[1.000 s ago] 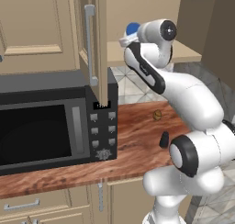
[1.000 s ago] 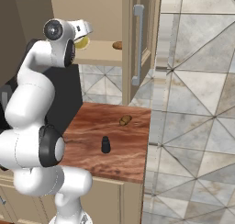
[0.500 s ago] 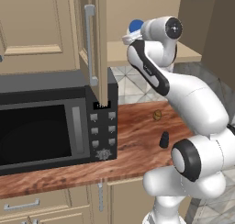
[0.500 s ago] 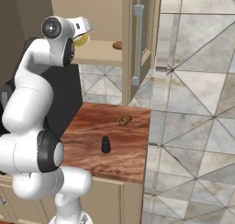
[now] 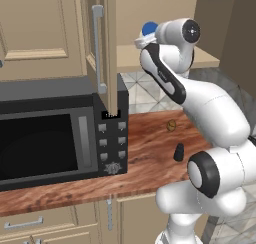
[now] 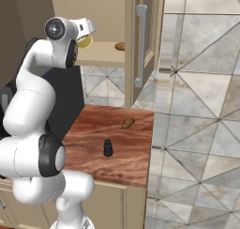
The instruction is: Pick the shaker and mayonnaise from the counter and place them in the cabinet.
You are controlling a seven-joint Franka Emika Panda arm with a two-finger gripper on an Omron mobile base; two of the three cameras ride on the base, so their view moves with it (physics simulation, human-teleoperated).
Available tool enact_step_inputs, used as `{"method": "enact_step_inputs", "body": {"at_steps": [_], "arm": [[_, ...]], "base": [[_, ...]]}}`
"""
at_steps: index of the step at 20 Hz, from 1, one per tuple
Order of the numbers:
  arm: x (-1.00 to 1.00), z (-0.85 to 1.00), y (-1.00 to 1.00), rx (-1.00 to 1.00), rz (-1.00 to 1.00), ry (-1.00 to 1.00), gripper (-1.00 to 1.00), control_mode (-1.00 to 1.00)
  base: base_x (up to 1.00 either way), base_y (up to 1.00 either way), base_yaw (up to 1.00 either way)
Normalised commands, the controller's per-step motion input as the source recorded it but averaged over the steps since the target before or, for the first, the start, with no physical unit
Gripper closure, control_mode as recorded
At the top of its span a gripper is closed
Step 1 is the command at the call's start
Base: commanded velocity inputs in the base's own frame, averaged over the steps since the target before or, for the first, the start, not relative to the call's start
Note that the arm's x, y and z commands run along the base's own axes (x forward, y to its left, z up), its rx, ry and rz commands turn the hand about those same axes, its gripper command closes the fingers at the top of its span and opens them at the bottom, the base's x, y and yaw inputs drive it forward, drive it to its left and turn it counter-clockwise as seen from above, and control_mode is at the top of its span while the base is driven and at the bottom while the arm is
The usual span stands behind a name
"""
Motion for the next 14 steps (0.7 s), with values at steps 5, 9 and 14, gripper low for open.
{"method": "enact_step_inputs", "body": {"at_steps": [5,9,14], "arm": [[-0.1,-0.14,0.0,0.08,0.0,0.02,1.0,-1.0],[-0.23,-0.08,0.0,0.03,0.0,0.0,1.0,-1.0],[-0.19,-0.09,0.0,0.02,0.0,0.0,1.0,-1.0]], "base": [[0.0,0.0,0.0],[0.0,0.0,0.0],[0.0,0.0,0.0]]}}
